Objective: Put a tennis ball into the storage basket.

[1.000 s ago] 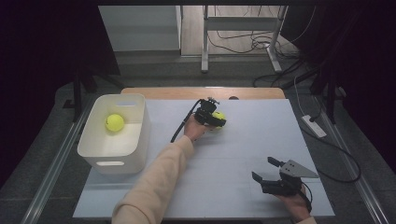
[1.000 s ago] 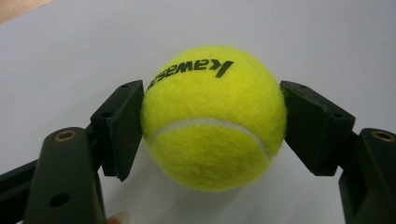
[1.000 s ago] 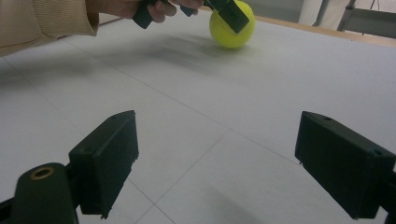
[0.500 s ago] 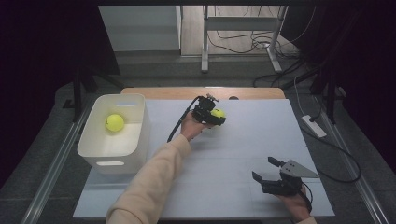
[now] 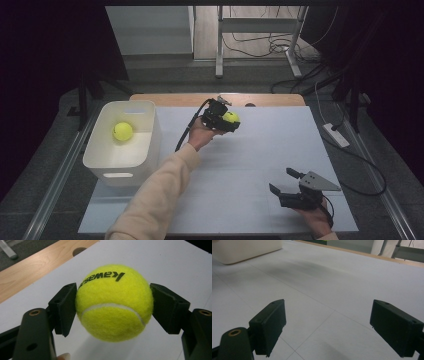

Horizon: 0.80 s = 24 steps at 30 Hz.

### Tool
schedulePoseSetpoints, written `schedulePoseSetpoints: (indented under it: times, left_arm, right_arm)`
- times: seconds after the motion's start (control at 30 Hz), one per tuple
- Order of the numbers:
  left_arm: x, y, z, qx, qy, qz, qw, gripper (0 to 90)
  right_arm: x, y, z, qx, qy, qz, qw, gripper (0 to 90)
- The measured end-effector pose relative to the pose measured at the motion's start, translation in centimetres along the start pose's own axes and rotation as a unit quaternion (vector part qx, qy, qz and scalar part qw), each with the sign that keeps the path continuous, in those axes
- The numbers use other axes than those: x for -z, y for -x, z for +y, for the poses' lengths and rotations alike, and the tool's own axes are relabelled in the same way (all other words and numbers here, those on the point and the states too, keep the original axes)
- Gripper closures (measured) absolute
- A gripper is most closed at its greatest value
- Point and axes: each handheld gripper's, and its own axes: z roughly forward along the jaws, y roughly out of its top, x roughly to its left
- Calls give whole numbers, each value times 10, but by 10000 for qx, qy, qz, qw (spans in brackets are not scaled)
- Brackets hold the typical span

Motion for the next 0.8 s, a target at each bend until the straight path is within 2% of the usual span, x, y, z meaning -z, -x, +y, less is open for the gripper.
schedulePoseSetpoints:
  times: [0.53,0.8]
  left_arm:
    - [47,5,-6,-47,378,59,9993,267]
    - [69,7,-8,-136,558,123,9983,267]
  right_arm:
    - [-2,-3,1,12,3,20,10000,136]
    - [-3,-3,1,29,-18,-1,10000,136]
